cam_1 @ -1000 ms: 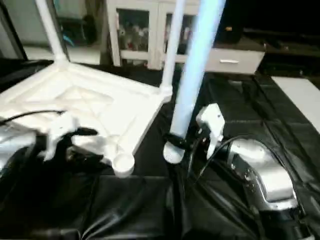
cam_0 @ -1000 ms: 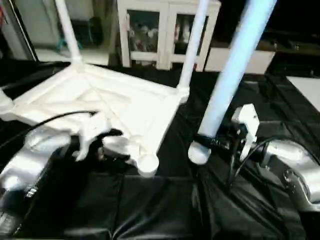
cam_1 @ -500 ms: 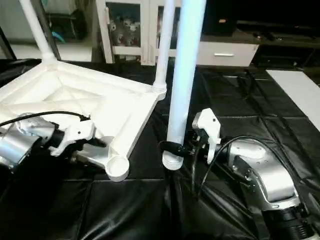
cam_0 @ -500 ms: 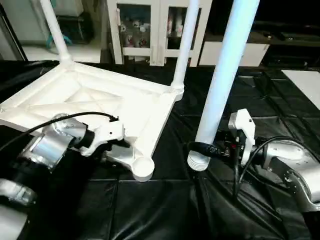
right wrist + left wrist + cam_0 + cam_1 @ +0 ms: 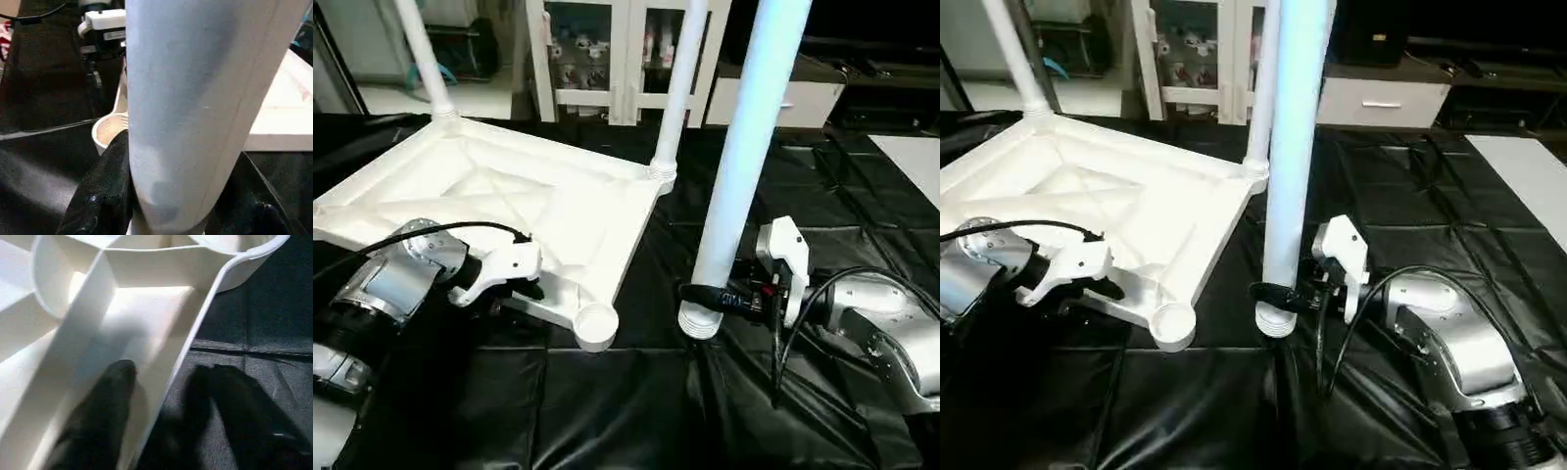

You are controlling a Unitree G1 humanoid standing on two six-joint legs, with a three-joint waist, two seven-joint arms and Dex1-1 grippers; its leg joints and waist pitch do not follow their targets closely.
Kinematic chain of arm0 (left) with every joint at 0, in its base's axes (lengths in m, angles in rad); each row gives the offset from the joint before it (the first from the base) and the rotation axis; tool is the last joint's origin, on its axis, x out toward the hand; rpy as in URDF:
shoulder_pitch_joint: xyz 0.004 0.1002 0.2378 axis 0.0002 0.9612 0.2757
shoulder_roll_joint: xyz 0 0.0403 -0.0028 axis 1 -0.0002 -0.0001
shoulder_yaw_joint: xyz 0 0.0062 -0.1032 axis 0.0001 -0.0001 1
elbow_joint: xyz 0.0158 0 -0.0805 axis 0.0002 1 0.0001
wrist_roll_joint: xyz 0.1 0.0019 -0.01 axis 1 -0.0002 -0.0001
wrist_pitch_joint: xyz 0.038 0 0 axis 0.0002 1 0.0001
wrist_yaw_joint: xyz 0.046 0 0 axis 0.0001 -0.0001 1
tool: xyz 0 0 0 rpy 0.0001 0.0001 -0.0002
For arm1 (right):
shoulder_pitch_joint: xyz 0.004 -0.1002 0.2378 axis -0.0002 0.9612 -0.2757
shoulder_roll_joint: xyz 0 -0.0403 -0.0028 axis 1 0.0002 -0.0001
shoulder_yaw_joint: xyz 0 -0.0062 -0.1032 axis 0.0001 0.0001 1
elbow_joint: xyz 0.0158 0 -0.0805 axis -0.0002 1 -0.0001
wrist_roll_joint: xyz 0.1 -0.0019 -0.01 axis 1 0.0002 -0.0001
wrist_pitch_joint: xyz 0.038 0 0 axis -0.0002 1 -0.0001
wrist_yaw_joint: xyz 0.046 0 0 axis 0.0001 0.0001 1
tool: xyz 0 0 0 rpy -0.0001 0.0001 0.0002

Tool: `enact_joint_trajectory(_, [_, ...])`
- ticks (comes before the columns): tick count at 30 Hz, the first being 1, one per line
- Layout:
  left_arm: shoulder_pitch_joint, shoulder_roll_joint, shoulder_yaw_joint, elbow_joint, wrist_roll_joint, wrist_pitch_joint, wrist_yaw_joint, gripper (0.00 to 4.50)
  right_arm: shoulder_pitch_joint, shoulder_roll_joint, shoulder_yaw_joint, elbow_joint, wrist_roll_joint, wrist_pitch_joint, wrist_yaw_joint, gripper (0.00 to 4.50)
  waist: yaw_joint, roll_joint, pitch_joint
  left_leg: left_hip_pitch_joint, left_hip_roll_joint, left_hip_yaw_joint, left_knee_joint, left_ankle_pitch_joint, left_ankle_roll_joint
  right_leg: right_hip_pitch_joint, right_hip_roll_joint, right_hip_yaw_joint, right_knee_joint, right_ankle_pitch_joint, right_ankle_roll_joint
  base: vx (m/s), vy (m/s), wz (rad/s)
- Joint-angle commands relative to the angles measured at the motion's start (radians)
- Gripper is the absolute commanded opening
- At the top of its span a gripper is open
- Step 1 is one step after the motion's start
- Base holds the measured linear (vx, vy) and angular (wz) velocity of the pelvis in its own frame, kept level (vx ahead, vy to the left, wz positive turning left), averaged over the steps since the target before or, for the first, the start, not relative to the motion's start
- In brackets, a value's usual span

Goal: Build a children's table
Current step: Pick table leg

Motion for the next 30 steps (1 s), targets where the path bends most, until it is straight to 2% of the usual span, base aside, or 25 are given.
enact_joint_trajectory(1, [-0.015, -0.004, 0.015, 0.004, 0.010, 0.009, -0.002, 2.60, -0.013, -0.002, -0.003, 0.005, -0.016, -0.018, 0.007, 1.82, 0.002, 0.005, -0.058, 0.049, 0.109, -0.045, -0.104, -0.305, -0.058, 0.008, -0.081, 0.032, -0.071, -0.085, -0.260, 0.000, 0.000, 0.00])
enact_joint_trajectory(5, [-0.010, -0.007, 0.013, 0.003, 0.017, 0.015, 0.000, 2.33, -0.012, 0.002, 0.000, 0.011, -0.018, -0.026, 0.003, 1.82, 0.010, 0.005, -0.060, 0.051, 0.109, -0.043, -0.104, -0.294, -0.064, 0.006, -0.082, 0.033, -0.070, -0.066, -0.251, 0.000, 0.000, 0.00])
enact_joint_trajectory(7, [-0.011, -0.015, 0.011, 0.013, 0.023, 0.002, 0.009, 2.10, -0.010, 0.005, 0.003, 0.012, -0.021, -0.030, 0.000, 1.82, 0.014, 0.005, -0.061, 0.049, 0.109, -0.042, -0.103, -0.268, -0.055, 0.007, -0.081, 0.033, -0.067, -0.029, -0.254, 0.000, 0.000, 0.00])
enact_joint_trajectory(16, [0.018, -0.028, -0.016, -0.012, 0.039, 0.013, 0.002, 1.45, -0.007, 0.016, 0.003, 0.014, -0.027, -0.038, -0.003, 1.82, 0.014, 0.004, -0.062, 0.046, 0.110, -0.041, -0.101, -0.242, -0.033, 0.010, -0.081, 0.032, -0.065, 0.005, -0.262, 0.000, 0.000, 0.00])
enact_joint_trajectory(18, [0.038, -0.040, -0.005, -0.039, 0.017, 0.063, -0.008, 1.28, -0.009, 0.021, 0.000, 0.015, -0.024, -0.038, -0.009, 1.82, 0.014, 0.004, -0.063, 0.046, 0.111, -0.041, -0.101, -0.241, -0.033, 0.011, -0.082, 0.032, -0.064, 0.007, -0.262, 0.000, 0.000, 0.00])
enact_joint_trajectory(19, [0.052, -0.047, 0.004, -0.068, 0.003, 0.121, -0.005, 1.08, -0.009, 0.024, -0.001, 0.015, -0.025, -0.039, -0.013, 1.82, 0.012, 0.006, -0.063, 0.046, 0.112, -0.040, -0.102, -0.233, -0.036, 0.010, -0.081, 0.032, -0.061, 0.018, -0.267, 0.000, 0.000, 0.00])
enact_joint_trajectory(24, [0.092, -0.077, 0.041, -0.135, -0.040, 0.255, 0.029, 0.86, -0.011, 0.039, -0.012, 0.026, -0.037, -0.034, -0.055, 1.82, 0.011, 0.003, -0.062, 0.047, 0.108, -0.034, -0.099, -0.219, -0.029, 0.008, -0.076, 0.033, -0.063, 0.022, -0.272, 0.000, 0.000, 0.00])
enact_joint_trajectory(25, [0.110, -0.104, 0.065, -0.158, -0.060, 0.306, 0.073, 0.80, -0.017, 0.053, -0.018, 0.043, -0.052, -0.028, -0.093, 1.82, 0.011, -0.001, -0.062, 0.046, 0.108, -0.033, -0.099, -0.220, -0.027, 0.009, -0.077, 0.034, -0.063, 0.018, -0.272, 0.000, 0.000, 0.00])
enact_joint_trajectory(29, [0.167, -0.188, 0.130, -0.224, -0.065, 0.456, 0.243, 0.61, -0.047, 0.101, -0.044, 0.102, -0.085, 0.000, -0.207, 1.82, 0.008, -0.003, -0.057, 0.043, 0.109, -0.035, -0.100, -0.249, -0.039, 0.010, -0.084, 0.037, -0.076, -0.077, -0.270, 0.000, 0.000, 0.00])
enact_joint_trajectory(30, [0.176, -0.201, 0.141, -0.237, -0.062, 0.482, 0.269, 0.60, -0.052, 0.109, -0.050, 0.108, -0.085, 0.007, -0.224, 1.82, 0.008, -0.007, -0.057, 0.045, 0.110, -0.034, -0.098, -0.254, -0.040, 0.009, -0.085, 0.038, -0.077, -0.090, -0.268, 0.000, 0.000, 0.00])
